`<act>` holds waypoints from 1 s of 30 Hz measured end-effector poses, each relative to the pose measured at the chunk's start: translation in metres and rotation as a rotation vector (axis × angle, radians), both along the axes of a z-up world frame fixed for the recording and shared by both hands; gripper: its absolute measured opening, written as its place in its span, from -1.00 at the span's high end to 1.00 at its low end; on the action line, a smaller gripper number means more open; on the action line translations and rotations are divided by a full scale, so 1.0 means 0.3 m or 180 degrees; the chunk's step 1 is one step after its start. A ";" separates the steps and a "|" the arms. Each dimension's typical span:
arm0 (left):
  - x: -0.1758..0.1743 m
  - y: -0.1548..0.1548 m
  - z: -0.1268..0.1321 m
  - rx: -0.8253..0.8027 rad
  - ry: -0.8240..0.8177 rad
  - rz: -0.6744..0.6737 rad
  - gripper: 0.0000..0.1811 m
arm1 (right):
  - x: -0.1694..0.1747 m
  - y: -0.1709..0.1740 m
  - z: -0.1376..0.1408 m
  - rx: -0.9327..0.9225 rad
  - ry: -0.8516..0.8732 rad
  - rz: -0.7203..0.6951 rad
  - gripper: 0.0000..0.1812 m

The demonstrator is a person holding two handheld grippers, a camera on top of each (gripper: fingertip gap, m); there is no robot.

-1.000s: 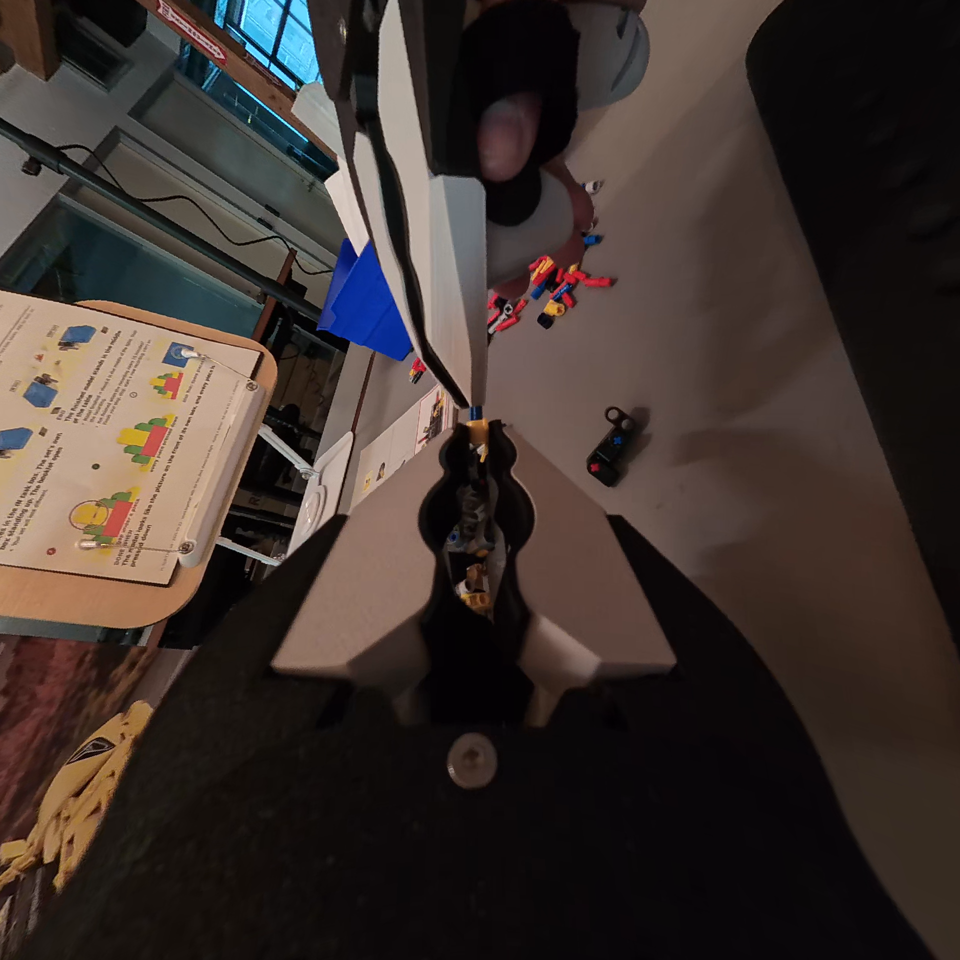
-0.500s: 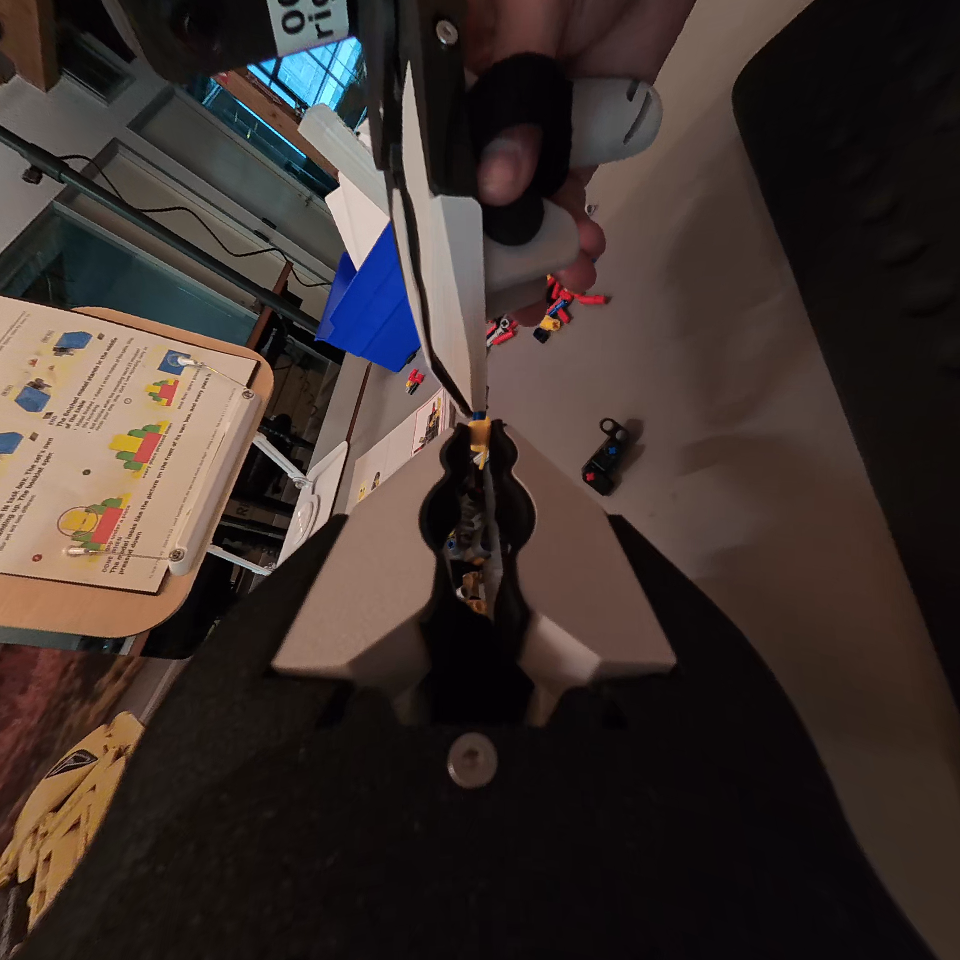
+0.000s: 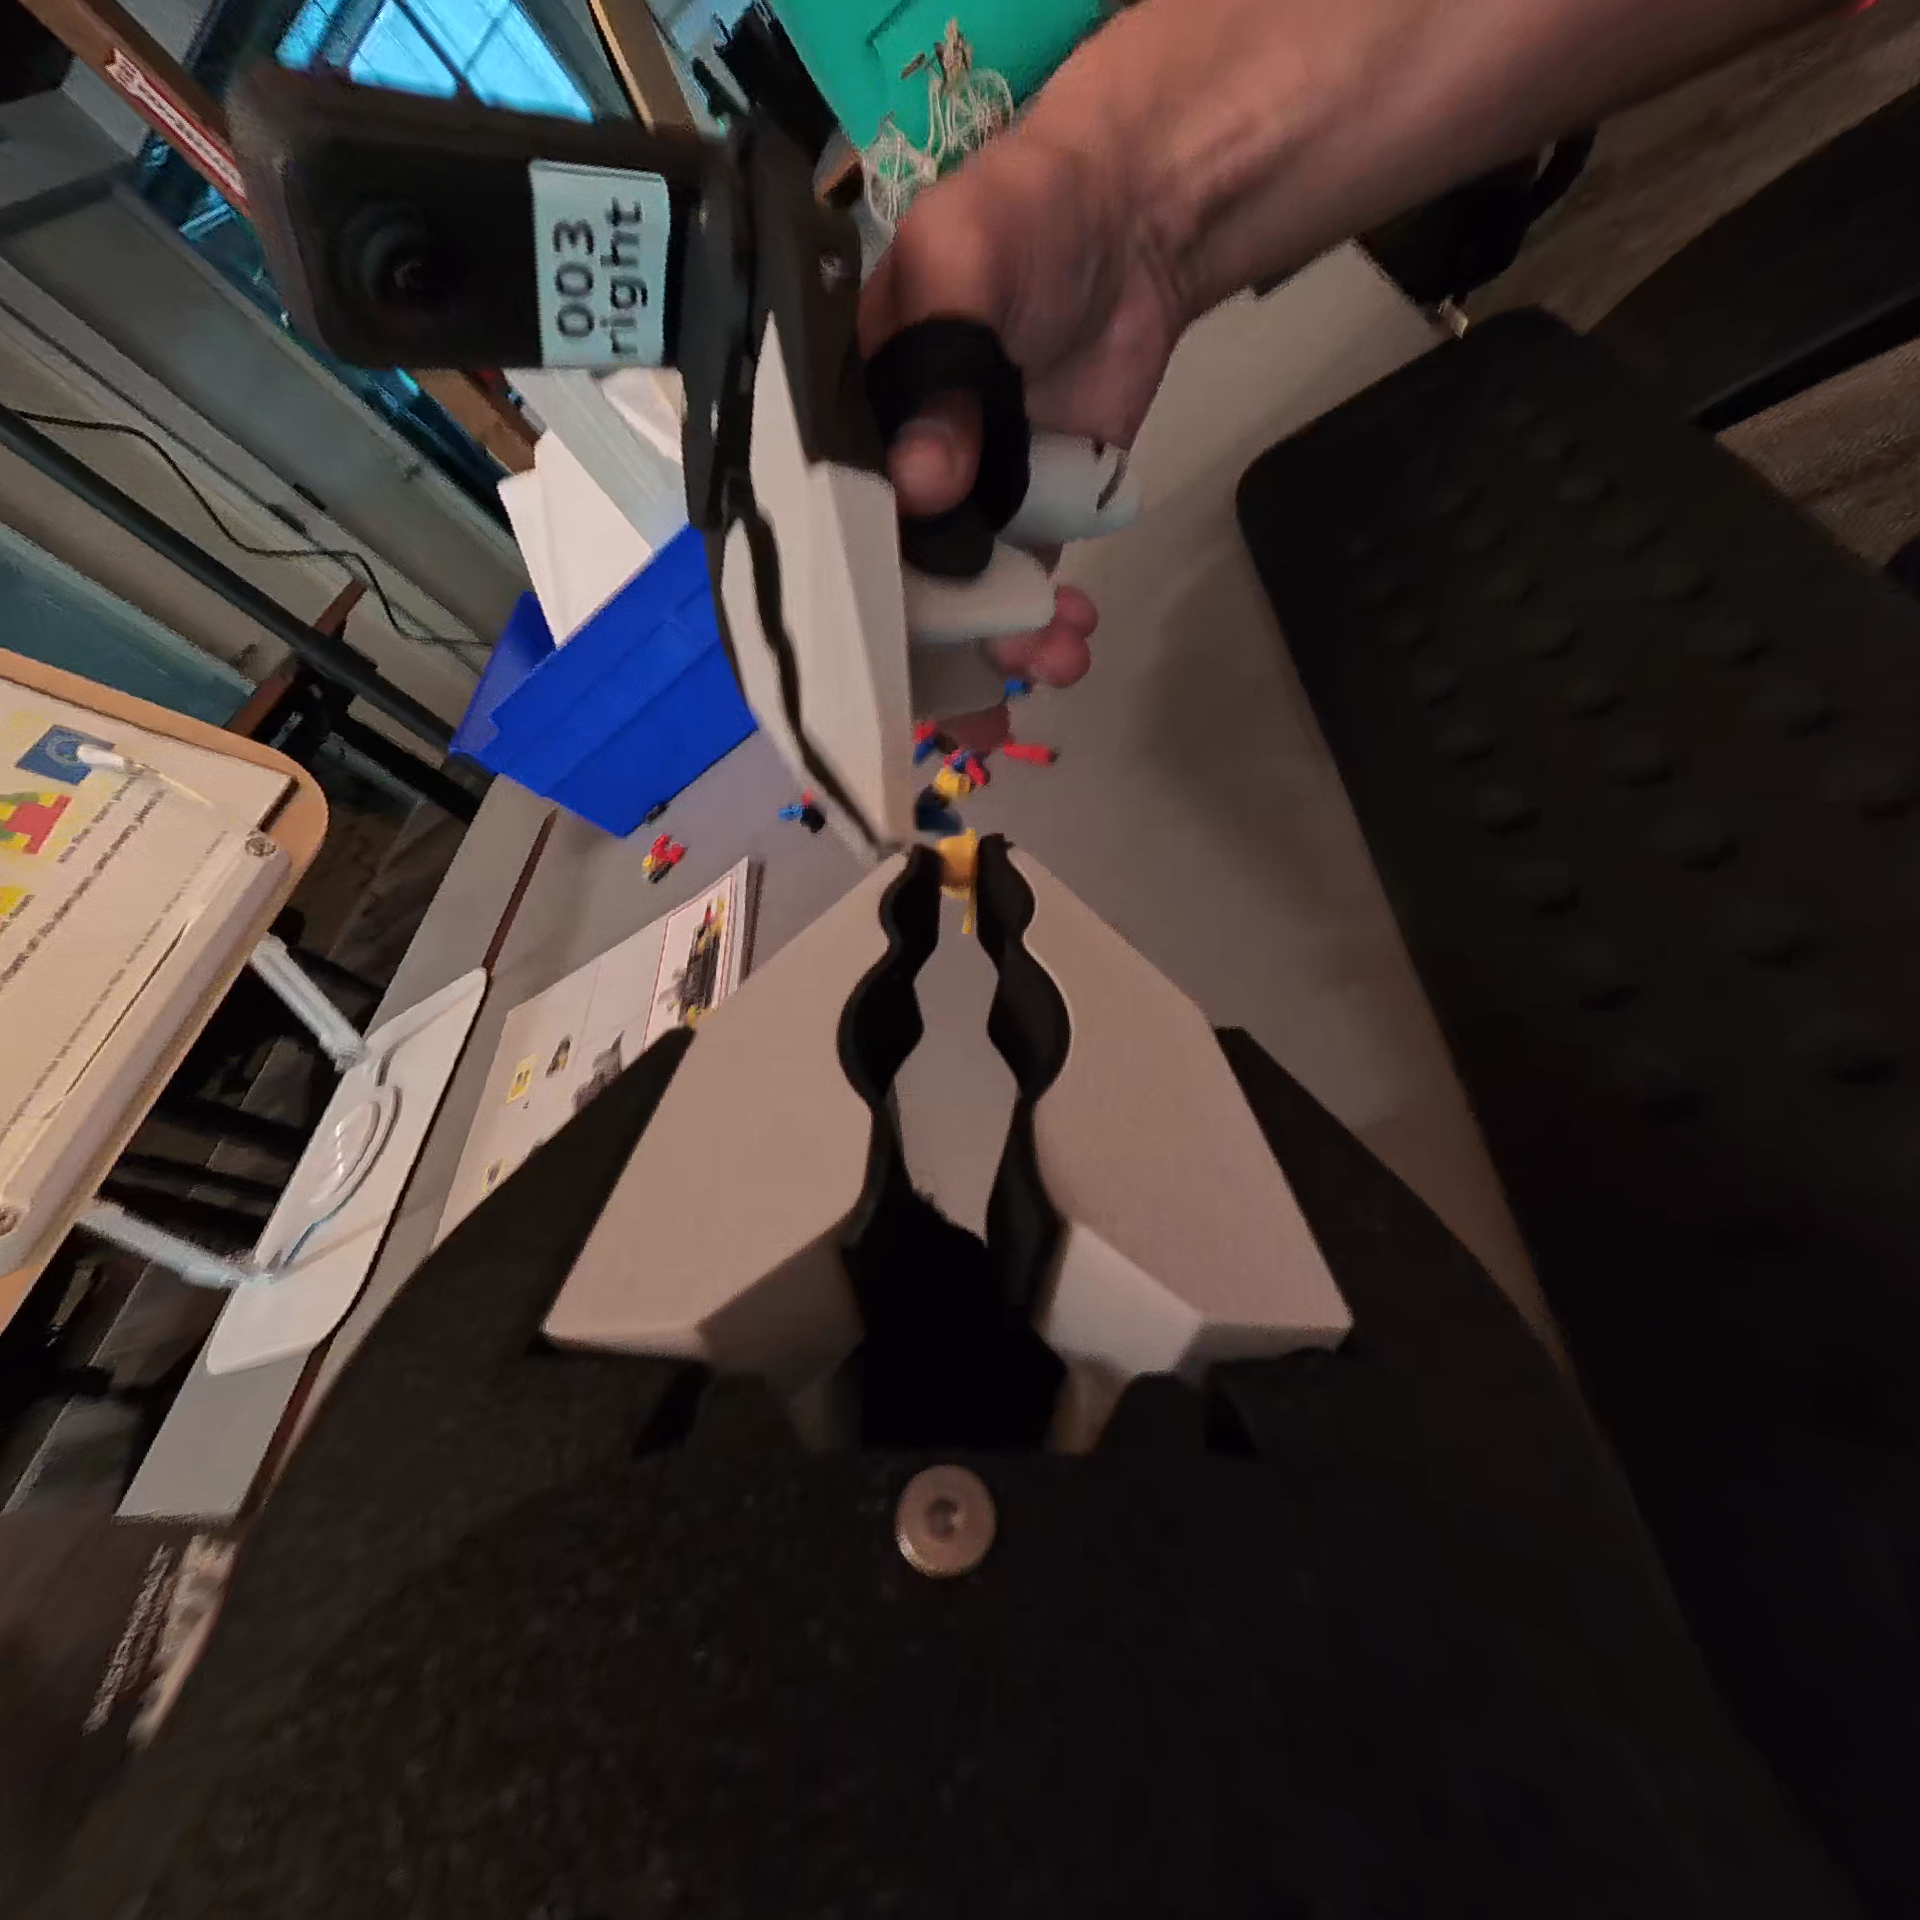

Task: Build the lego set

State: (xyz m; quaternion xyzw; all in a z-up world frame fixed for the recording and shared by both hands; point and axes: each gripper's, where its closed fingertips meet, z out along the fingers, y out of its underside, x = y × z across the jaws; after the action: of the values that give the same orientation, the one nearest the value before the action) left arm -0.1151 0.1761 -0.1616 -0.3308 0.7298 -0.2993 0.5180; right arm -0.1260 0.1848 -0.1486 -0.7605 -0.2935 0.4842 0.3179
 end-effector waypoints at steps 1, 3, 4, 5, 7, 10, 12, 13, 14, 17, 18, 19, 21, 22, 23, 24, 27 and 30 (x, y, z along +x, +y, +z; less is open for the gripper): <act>0.004 -0.022 0.019 -0.0095 -0.0098 -0.0059 0.93 | -0.003 0.016 -0.011 0.0038 -0.0053 -0.0080 1.00; 0.014 -0.039 0.052 -0.0169 -0.0205 -0.0046 0.94 | -0.016 0.019 -0.086 0.0060 -0.0417 -0.0101 1.00; 0.011 -0.031 0.051 -0.0182 -0.0206 -0.0020 0.93 | -0.017 0.030 -0.069 0.0138 -0.0281 -0.0196 1.00; 0.006 -0.008 0.040 -0.0214 -0.0156 0.0064 0.93 | 0.004 0.048 -0.045 0.0175 -0.0167 -0.0327 1.00; 0.004 0.053 0.018 -0.0162 -0.0044 0.0248 0.93 | 0.104 0.130 -0.022 0.0332 -0.0273 -0.0901 1.00; 0.003 0.152 -0.062 -0.0076 0.0293 0.0613 0.94 | 0.291 0.203 -0.049 0.0657 -0.0780 -0.1615 1.00; 0.004 0.171 -0.086 -0.0117 0.0404 0.0693 0.94 | 0.351 0.184 -0.055 0.0727 -0.0883 -0.1765 1.00; 0.005 0.182 -0.096 -0.0155 0.0449 0.0769 0.94 | 0.363 0.152 -0.061 0.0715 -0.0899 -0.1751 0.96; 0.006 0.190 -0.102 -0.0153 0.0459 0.0819 0.95 | 0.368 0.111 -0.072 0.0653 -0.0899 -0.1710 0.89; 0.008 0.192 -0.110 -0.0108 0.0473 0.0839 0.94 | 0.389 -0.045 -0.144 0.0366 -0.1203 -0.1535 0.67; 0.010 0.187 -0.107 -0.0105 0.0456 0.0828 0.94 | 0.391 -0.103 -0.163 0.0380 -0.1360 -0.1449 0.72; 0.012 0.180 -0.106 -0.0109 0.0452 0.0810 0.94 | 0.378 -0.164 -0.179 0.0362 -0.1469 -0.1300 0.74; 0.015 0.171 -0.100 -0.0085 0.0416 0.0810 0.94 | 0.372 -0.236 -0.209 0.0300 -0.1690 -0.1246 0.74; 0.017 0.166 -0.095 -0.0073 0.0387 0.0803 0.94 | 0.364 -0.262 -0.222 0.0273 -0.1761 -0.1197 0.74; 0.019 0.160 -0.094 -0.0081 0.0379 0.0790 0.95 | 0.365 -0.281 -0.238 0.0253 -0.1854 -0.1168 0.77; 0.020 0.157 -0.095 -0.0092 0.0382 0.0788 0.94 | 0.374 -0.295 -0.253 0.0234 -0.1949 -0.1145 0.81; 0.021 0.150 -0.096 -0.0102 0.0394 0.0787 0.95 | 0.382 -0.304 -0.260 0.0193 -0.1912 -0.1086 0.82; 0.021 0.146 -0.093 -0.0067 0.0388 0.0790 0.95 | 0.400 -0.272 -0.283 0.0222 -0.2092 -0.1027 0.80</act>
State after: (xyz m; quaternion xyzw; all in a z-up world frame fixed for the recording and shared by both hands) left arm -0.1087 0.2200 -0.1895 -0.4414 0.7102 -0.2200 0.5023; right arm -0.0062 0.1031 -0.2334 -0.9007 -0.2726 0.1474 0.3046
